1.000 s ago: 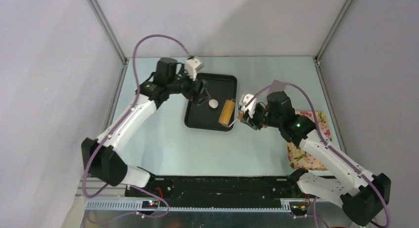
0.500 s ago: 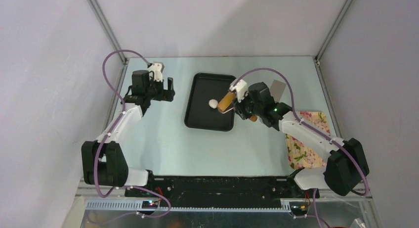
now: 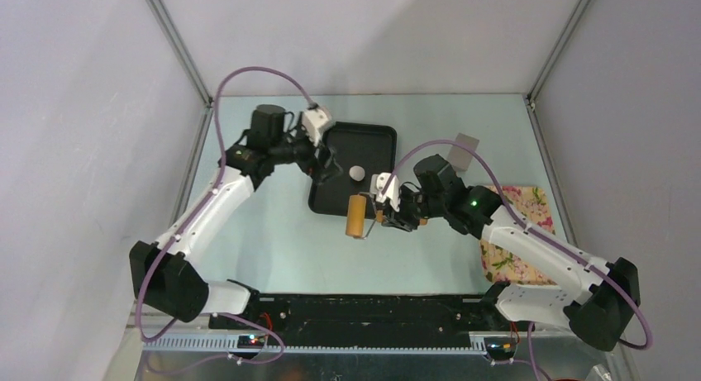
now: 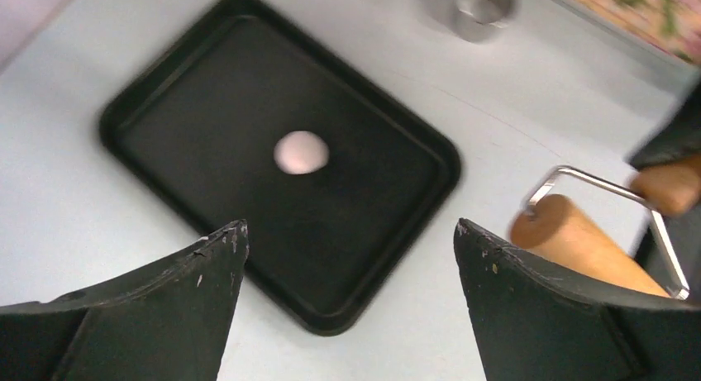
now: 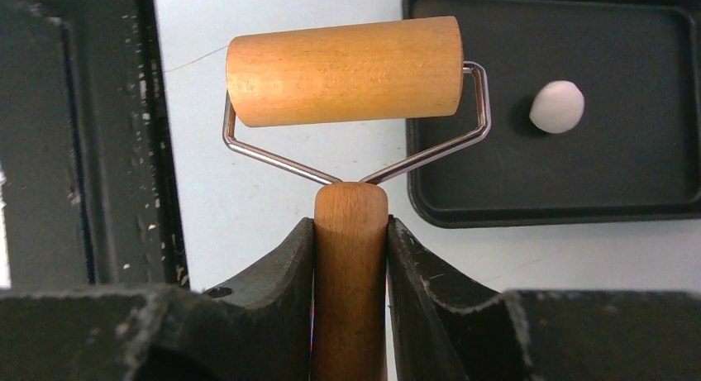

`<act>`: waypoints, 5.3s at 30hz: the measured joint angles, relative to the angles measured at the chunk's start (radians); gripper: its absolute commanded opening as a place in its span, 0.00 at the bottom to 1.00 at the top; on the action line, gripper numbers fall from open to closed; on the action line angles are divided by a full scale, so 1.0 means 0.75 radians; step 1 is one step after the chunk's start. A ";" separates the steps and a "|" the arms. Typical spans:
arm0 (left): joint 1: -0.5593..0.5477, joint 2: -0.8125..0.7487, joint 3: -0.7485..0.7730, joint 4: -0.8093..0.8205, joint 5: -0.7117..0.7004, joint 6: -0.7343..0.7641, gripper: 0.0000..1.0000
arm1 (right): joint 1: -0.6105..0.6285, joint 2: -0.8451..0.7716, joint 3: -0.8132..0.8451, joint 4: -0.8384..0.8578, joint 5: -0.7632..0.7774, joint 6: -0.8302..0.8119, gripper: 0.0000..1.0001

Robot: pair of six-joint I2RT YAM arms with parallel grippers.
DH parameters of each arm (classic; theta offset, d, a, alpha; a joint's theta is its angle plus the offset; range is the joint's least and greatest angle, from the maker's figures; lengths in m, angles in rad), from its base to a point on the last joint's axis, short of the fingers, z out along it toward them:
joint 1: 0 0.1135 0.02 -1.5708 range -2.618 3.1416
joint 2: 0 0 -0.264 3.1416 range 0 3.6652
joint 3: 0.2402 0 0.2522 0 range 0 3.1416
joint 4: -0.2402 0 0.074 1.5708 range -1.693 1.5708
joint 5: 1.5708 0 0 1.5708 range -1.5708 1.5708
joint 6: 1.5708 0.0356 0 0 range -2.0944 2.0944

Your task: Roll out the dumpling wrappers from the dough

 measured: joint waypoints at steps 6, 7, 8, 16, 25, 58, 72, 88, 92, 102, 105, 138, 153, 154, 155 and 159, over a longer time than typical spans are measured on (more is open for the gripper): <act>-0.179 0.025 0.017 -0.137 0.137 0.064 0.98 | -0.012 -0.061 -0.001 -0.100 -0.154 -0.069 0.00; -0.183 0.038 0.031 -0.151 0.165 0.063 0.98 | -0.014 -0.073 -0.001 -0.114 -0.176 -0.081 0.00; -0.183 0.052 0.046 -0.159 0.196 0.062 0.98 | -0.014 -0.085 -0.001 -0.125 -0.196 -0.088 0.00; -0.208 0.152 0.134 -0.204 0.426 0.036 0.98 | -0.020 -0.146 -0.003 -0.165 -0.288 -0.123 0.00; -0.266 0.240 0.139 -0.302 0.593 0.025 0.99 | -0.020 -0.158 -0.070 -0.127 -0.238 -0.152 0.00; -0.340 0.413 0.194 -0.444 0.793 0.009 0.40 | 0.022 -0.189 -0.126 -0.033 -0.137 -0.191 0.00; -0.356 0.444 0.221 -0.538 0.764 0.108 0.04 | 0.037 -0.180 -0.138 -0.012 -0.083 -0.202 0.00; -0.368 0.491 0.275 -0.570 0.791 0.108 0.00 | 0.054 -0.147 -0.158 -0.005 -0.001 -0.193 0.03; -0.367 0.474 0.286 -0.559 0.749 0.109 0.00 | 0.038 -0.132 -0.159 0.024 0.008 -0.162 0.20; -0.367 0.377 0.297 -0.519 0.630 0.133 0.00 | -0.090 -0.080 -0.133 0.107 -0.134 -0.037 0.39; -0.367 0.351 0.297 -0.518 0.609 0.147 0.00 | -0.139 -0.067 -0.108 0.113 -0.173 0.015 0.40; -0.369 0.211 0.291 -0.611 0.558 0.191 0.00 | -0.423 0.092 0.001 -0.016 -0.637 -0.026 0.99; -0.291 0.159 0.291 -0.620 0.593 0.201 0.00 | -0.624 0.080 -0.048 0.159 -0.912 0.251 0.99; -0.283 0.156 0.291 -0.620 0.594 0.201 0.00 | -0.628 0.074 -0.071 0.206 -0.926 0.299 0.99; -0.276 0.154 0.291 -0.620 0.596 0.200 0.00 | -0.631 0.068 -0.094 0.257 -0.934 0.350 0.99; -0.230 0.154 0.291 -0.605 0.608 0.143 0.00 | -0.639 0.056 -0.182 0.497 -0.944 0.589 0.99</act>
